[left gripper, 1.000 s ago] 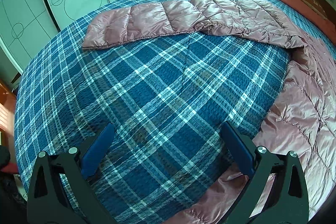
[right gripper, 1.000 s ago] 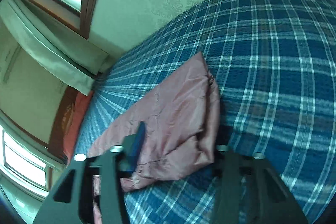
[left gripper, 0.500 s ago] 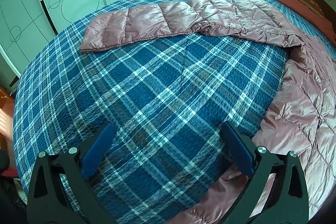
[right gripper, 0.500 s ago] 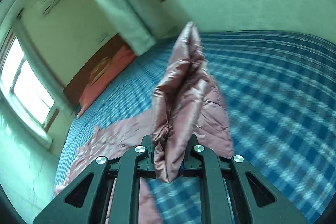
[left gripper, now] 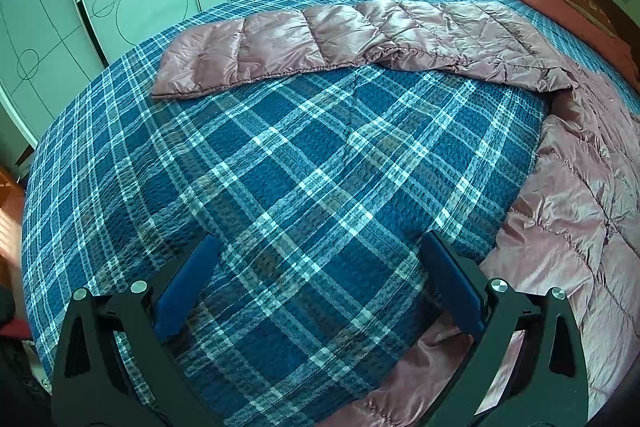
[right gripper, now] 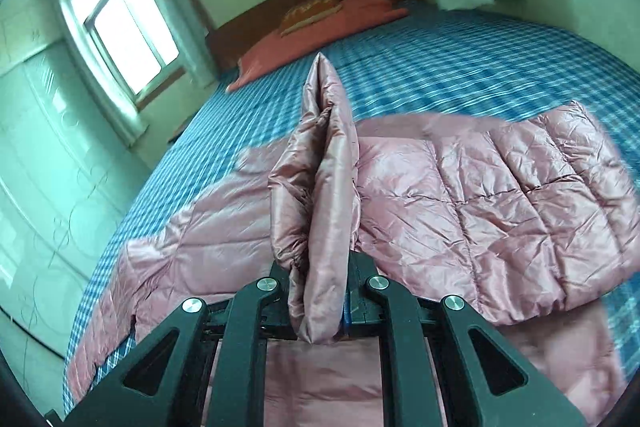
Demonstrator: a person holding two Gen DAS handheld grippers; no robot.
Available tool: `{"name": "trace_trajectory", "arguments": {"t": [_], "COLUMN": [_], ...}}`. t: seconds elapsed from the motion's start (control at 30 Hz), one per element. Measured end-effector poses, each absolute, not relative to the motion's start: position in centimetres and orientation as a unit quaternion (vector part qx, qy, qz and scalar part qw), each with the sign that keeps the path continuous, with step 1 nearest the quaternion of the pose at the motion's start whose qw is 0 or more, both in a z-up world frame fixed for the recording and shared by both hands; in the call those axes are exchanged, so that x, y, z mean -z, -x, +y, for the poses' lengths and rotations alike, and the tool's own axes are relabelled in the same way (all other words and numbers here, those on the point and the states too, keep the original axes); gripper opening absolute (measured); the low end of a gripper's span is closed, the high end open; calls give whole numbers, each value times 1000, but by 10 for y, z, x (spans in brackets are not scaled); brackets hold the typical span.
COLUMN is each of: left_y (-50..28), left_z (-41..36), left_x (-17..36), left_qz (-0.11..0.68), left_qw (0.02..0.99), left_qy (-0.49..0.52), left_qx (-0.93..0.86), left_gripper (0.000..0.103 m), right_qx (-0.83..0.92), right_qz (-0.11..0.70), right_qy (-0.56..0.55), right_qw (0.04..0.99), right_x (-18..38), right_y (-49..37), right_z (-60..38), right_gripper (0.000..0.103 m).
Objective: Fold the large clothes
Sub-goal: 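Lift the sleeve with the right gripper and lay it across the jacket body, then open the right gripper and withdraw it over the jacket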
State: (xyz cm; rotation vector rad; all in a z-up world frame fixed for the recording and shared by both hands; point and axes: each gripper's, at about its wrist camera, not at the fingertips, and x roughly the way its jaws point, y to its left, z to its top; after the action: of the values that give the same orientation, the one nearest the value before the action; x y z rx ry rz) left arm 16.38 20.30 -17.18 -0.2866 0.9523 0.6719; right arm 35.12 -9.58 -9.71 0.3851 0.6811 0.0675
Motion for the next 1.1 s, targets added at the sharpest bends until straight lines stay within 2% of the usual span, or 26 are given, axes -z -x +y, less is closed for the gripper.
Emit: {"name": "trace_trajectory", "arguments": {"t": [0.2, 0.5, 0.6, 0.67, 0.73, 0.9, 1.1], "left_y": [-164, -163, -164, -163, -163, -163, -162], "left_z": [203, 203, 204, 203, 203, 203, 203], "left_x": [172, 173, 173, 173, 173, 173, 174], "left_qz": [445, 444, 444, 443, 443, 443, 443], "left_qw": [827, 828, 828, 828, 828, 828, 829], "left_qy": [132, 133, 133, 133, 133, 133, 132], "left_qx": [-317, -316, -316, -316, -316, -316, -316], "left_gripper": [101, 101, 101, 101, 101, 101, 101], "right_qx": [-81, -119, -132, -153, -172, -144, 47], "right_qz": [370, 417, 434, 437, 427, 379, 371], "right_qy": [-150, -104, -94, -99, -106, -102, -71], "right_qw": [913, 895, 886, 881, 881, 908, 925], "right_x": [123, 158, 161, 157, 145, 109, 112], "right_y": [-373, -392, -393, -388, -375, -347, -355], "right_z": [-6, 64, 73, 72, 65, 0, -126], "right_gripper": [13, 13, 20, 42, 52, 53, 51]}}
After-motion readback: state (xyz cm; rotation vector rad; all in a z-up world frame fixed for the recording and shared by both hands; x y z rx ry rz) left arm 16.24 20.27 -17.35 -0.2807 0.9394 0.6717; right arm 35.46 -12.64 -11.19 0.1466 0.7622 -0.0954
